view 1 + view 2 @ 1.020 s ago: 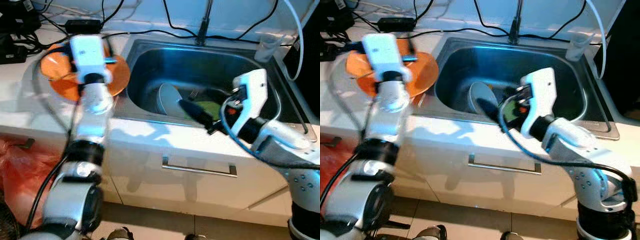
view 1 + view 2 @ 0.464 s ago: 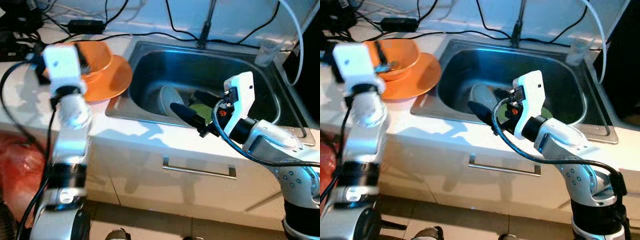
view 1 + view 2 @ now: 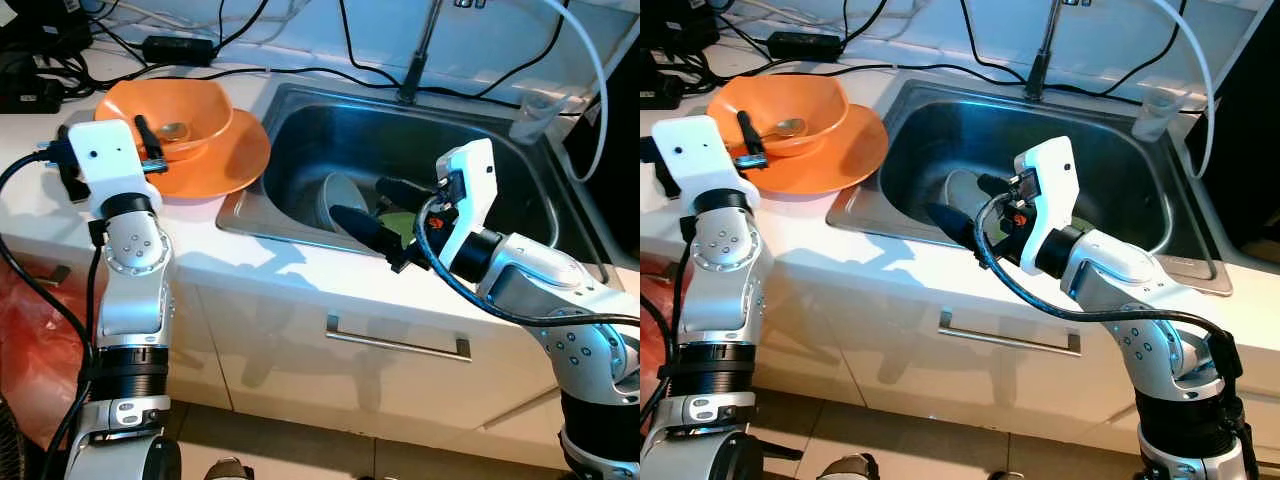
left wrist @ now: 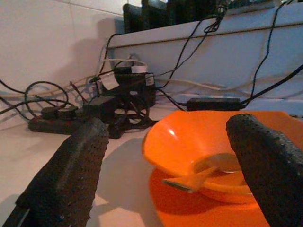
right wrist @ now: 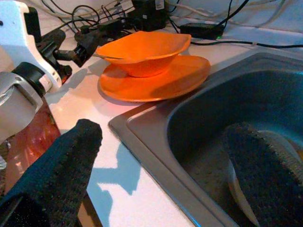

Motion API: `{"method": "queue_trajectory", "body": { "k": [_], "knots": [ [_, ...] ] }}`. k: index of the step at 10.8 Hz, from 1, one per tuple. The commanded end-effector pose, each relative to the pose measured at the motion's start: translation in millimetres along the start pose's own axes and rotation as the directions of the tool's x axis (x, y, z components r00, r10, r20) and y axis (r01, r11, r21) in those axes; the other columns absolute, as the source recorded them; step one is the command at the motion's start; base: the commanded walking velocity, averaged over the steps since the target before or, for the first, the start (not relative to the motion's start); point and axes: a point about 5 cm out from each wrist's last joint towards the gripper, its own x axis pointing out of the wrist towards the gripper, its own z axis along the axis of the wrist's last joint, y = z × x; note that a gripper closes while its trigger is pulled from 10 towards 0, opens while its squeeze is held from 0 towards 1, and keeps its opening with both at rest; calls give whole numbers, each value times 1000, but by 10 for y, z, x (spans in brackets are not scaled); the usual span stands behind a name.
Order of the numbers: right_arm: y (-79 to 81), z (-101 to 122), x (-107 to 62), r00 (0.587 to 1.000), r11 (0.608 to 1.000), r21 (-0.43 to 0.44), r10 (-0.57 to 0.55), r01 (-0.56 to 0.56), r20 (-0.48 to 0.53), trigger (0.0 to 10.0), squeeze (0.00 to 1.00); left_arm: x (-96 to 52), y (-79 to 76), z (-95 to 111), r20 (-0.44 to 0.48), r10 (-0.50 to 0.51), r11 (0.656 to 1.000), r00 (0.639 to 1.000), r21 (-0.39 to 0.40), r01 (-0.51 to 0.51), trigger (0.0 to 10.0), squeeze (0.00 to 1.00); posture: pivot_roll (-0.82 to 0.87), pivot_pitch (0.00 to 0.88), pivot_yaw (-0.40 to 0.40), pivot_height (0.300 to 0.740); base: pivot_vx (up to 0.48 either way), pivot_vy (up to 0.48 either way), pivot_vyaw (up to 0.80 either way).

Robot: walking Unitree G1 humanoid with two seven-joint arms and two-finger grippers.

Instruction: Kitchen organization

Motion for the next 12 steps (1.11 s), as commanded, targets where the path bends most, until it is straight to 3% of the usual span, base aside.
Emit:
{"method": "queue_trajectory", "body": {
  "k": [1,5,10,11,12],
  "knots": [
    [-25,35,-8,1000,1000,-18,-8,8,5,10000,0,-9,-49,-29,-6,-33,999,999,-5,33,10000,0,24,83,-88,740,0,0,0],
    [-49,50,-86,1000,999,-29,-30,30,-7,10000,0,25,-153,-150,-45,-55,998,997,-35,54,10000,0,-17,98,-89,740,0,0,0],
    [-56,48,-124,999,999,-32,-41,40,-17,10000,0,108,-153,-213,-38,-49,998,998,-46,47,10000,0,-38,106,-93,740,0,0,0],
    [-53,46,-131,999,999,-31,-44,43,-20,10000,0,123,-155,-232,-36,-53,997,998,-49,51,39,0,-44,107,-93,740,0,0,0],
    [-53,46,-134,999,999,-32,-45,44,-21,10000,0,126,-158,-237,-35,-55,997,998,-55,53,0,0,-44,108,-92,740,0,0,0]
  ]
}}
